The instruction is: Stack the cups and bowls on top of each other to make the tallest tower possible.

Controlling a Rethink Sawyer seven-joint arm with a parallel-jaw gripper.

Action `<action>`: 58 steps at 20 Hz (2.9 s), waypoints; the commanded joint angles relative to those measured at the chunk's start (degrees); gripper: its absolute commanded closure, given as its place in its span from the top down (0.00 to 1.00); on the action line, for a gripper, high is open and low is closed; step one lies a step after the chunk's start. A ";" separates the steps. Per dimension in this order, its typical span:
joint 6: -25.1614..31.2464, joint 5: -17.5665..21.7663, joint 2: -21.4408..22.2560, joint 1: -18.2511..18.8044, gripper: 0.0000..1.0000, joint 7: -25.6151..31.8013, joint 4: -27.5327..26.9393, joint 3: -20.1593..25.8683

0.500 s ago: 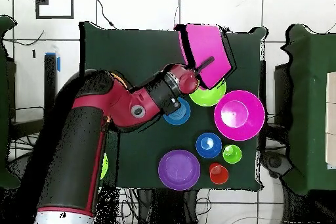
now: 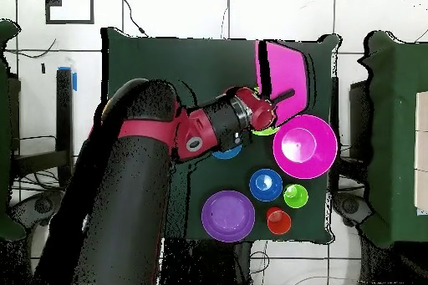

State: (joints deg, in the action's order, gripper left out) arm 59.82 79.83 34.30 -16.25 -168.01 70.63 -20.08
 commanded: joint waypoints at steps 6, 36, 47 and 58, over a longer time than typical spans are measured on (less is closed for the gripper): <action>-7.68 -1.04 0.95 -0.72 0.00 11.64 4.13 2.83; -4.13 -5.60 1.41 -4.26 0.00 11.98 8.36 0.44; -2.44 -6.04 0.62 -4.53 0.00 12.46 7.14 0.44; -0.80 -5.33 -2.01 -6.48 0.00 11.33 5.46 -1.29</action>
State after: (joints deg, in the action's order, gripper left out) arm 56.08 75.50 36.03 -21.72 -167.68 74.03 -23.67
